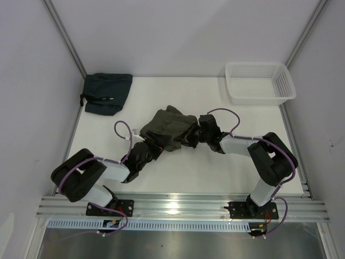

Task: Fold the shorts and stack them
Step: Neatly place the folded shorts to the corner

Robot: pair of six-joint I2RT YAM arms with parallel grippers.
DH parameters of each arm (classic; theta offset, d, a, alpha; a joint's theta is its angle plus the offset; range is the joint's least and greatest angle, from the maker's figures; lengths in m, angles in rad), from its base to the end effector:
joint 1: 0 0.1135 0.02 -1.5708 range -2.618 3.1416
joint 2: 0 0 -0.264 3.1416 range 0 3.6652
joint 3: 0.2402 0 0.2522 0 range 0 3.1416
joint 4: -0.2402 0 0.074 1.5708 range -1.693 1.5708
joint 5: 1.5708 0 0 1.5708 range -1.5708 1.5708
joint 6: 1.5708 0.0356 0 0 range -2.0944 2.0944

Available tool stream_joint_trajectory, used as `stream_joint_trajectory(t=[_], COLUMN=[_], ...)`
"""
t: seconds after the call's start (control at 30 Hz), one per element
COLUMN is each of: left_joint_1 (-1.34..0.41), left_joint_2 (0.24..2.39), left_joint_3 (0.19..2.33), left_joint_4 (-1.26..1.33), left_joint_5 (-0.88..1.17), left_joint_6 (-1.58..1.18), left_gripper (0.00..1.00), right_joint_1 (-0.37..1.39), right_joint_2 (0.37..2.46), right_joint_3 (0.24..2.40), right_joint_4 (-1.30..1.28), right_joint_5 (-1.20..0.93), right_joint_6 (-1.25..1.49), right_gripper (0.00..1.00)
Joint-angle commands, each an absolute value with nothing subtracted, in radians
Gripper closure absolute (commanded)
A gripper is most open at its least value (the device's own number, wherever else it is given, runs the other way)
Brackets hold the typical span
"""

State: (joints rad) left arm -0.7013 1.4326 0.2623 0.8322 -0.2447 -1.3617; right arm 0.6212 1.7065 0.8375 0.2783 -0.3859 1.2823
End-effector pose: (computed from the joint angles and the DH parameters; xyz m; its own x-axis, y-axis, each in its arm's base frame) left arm 0.1865 -0.1462 0.1368 -0.4942 -0.8249 -0.2744 -0.1542 0.3938 -0.9062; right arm 0.2756 0.2137 0.1672 -0.8895 0.4556 -0.0353 0.2084 0.4733 0.8559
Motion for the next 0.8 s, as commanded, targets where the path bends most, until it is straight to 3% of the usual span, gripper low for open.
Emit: stream_joint_trajectory(t=[0.0,0.3,0.77], left_joint_1=[-0.710,-0.742,-0.749], left_joint_2=[1.509,1.528,1.620], left_joint_3=[0.252,0.167,0.301], left_joint_4=[0.990,1.014,1.008], left_joint_5=[-0.262,-0.290,-0.337], left_joint_6=[-1.410,-1.439,-1.486], left_gripper=[0.01,0.00,0.01], right_joint_1=[0.638,0.637,0.657], right_joint_2=[1.689,1.697,1.652], right_joint_3=[0.834,0.827,0.782], right_joint_4=[0.351,0.365,0.376], right_joint_5=[-0.414,-0.411,-0.376], right_joint_6=[1.308,1.316,1.332], right_gripper=[1.00,1.00,1.00])
